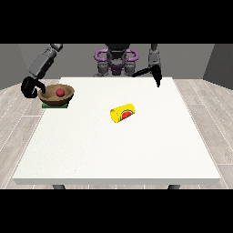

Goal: Pick the cup and pour the ball into the bowl, then pick the bowl and place it on the pad

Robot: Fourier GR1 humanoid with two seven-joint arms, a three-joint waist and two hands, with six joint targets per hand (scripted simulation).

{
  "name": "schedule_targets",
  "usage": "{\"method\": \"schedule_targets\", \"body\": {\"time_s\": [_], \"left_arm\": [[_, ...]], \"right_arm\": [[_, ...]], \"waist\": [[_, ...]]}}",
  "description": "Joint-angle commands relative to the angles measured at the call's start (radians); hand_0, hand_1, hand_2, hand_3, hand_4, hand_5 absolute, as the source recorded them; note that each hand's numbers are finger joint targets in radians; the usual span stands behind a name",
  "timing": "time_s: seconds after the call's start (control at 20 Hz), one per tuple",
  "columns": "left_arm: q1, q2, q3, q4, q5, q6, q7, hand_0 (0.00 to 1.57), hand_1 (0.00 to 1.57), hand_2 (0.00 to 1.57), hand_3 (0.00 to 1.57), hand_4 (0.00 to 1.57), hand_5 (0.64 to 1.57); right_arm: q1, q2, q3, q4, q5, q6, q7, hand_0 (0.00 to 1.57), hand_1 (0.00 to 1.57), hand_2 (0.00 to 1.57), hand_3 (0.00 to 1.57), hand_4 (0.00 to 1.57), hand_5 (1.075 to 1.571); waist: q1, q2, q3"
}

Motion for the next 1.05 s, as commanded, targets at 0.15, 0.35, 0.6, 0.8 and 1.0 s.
{"method": "schedule_targets", "body": {"time_s": [0.15, 0.35, 0.6, 0.8, 1.0], "left_arm": [[0.018, 0.009, -0.027, -0.141, -0.025, 0.001, 0.043, 0.0, 0.0, 0.0, 0.0, 0.0, 1.565], [0.023, 0.013, -0.005, -0.097, -0.008, -0.008, 0.042, 0.0, 0.0, 0.0, 0.0, 0.0, 1.566], [0.061, -0.007, -0.039, -0.207, -0.029, -0.002, 0.144, 0.0, 0.0, 0.0, 0.0, 0.0, 1.567], [0.088, -0.006, -0.039, -0.209, -0.023, -0.006, 0.09, 0.0, 0.0, 0.0, 0.0, 0.0, 1.569], [0.101, -0.023, -0.018, -0.094, -0.013, 0.006, 0.089, 0.0, 0.0, 0.0, 0.0, 0.0, 1.569]], "right_arm": [[0.006, -0.108, 0.007, 0.034, 0.046, -0.076, -0.013, 1.1, 1.1, 1.05, 0.87, 0.0, 1.539], [-0.03, -0.176, 0.008, 0.028, 0.049, -0.071, 0.078, 0.0, 0.0, 0.43, 0.33, 0.0, 1.481], [-0.037, -0.146, 0.012, 0.047, 0.059, -0.084, 0.054, 0.0, 0.0, 0.38, 0.16, 0.0, 1.488], [-0.042, -0.17, 0.009, 0.033, 0.055, -0.034, 0.05, 0.0, 0.0, 0.26, 0.06, 0.0, 1.493], [-0.096, -0.292, -0.017, 0.011, 0.008, 0.127, 0.183, 0.0, 0.0, 0.19, 0.29, 0.0, 1.503]], "waist": [[0.007, 0.087, 0.0018], [0.005, 0.028, -0.0002], [-0.008, 0.022, 0.0009], [-0.021, 0.024, 0.0005], [-0.054, -0.095, -0.0018]]}}
